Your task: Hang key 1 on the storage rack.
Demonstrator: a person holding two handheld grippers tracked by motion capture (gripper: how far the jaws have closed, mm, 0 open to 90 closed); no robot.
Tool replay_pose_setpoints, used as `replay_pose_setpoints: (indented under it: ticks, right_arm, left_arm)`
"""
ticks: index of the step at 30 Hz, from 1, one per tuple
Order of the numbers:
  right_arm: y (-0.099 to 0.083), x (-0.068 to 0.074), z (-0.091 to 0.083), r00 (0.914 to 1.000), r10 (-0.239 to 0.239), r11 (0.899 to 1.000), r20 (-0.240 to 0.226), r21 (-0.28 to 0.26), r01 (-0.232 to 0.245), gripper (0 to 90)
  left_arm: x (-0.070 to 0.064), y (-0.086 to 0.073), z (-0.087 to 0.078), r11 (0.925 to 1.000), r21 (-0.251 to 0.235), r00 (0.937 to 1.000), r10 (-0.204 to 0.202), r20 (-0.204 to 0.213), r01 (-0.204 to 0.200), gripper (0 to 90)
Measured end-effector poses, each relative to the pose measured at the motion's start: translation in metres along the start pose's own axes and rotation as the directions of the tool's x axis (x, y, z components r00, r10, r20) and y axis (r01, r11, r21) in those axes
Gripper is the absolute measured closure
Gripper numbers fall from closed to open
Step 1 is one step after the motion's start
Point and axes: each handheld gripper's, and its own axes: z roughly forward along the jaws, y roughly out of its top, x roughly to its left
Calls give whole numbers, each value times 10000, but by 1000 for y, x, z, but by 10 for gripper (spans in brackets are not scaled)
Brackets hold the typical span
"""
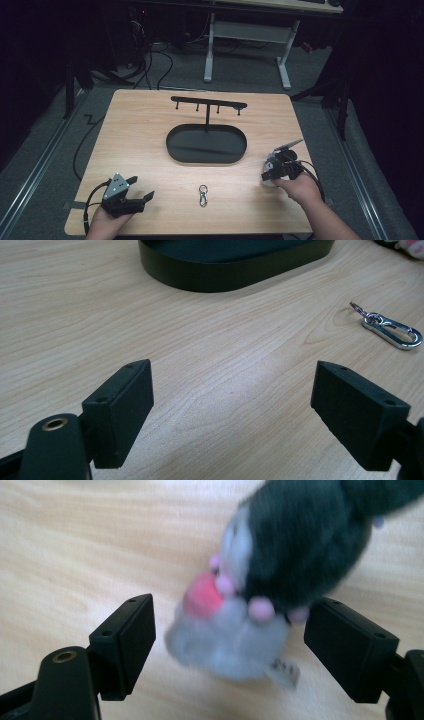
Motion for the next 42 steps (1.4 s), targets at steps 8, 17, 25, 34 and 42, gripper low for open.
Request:
replay_pose_setpoints:
  ticks: [8,17,25,34,42]
  right_arm:
    - [0,9,8,9909,-1313,9907,308,412,1300,418]
    - [-4,9,11,9897,-1431,9885,66,514,1425,313]
    - [-4,13,22,9869,-1611,9838,-47,790,1609,438]
    - [-10,21,-6,9771,-2129,9756,64,564,2122,448]
    - [-13,39,-38,9491,-3143,9461,-191,762,3148,448]
  left_arm:
    - [4,-1,-2,9999,-69,9999,-121,-76,120,181]
    - [1,0,-2,9999,-99,9999,-54,-107,53,182]
    - [3,1,-2,9999,137,9999,-95,-109,97,195]
    - [2,1,-2,9999,137,9998,92,-198,-89,196]
    - [1,0,-1,9998,154,9996,140,-236,-137,197]
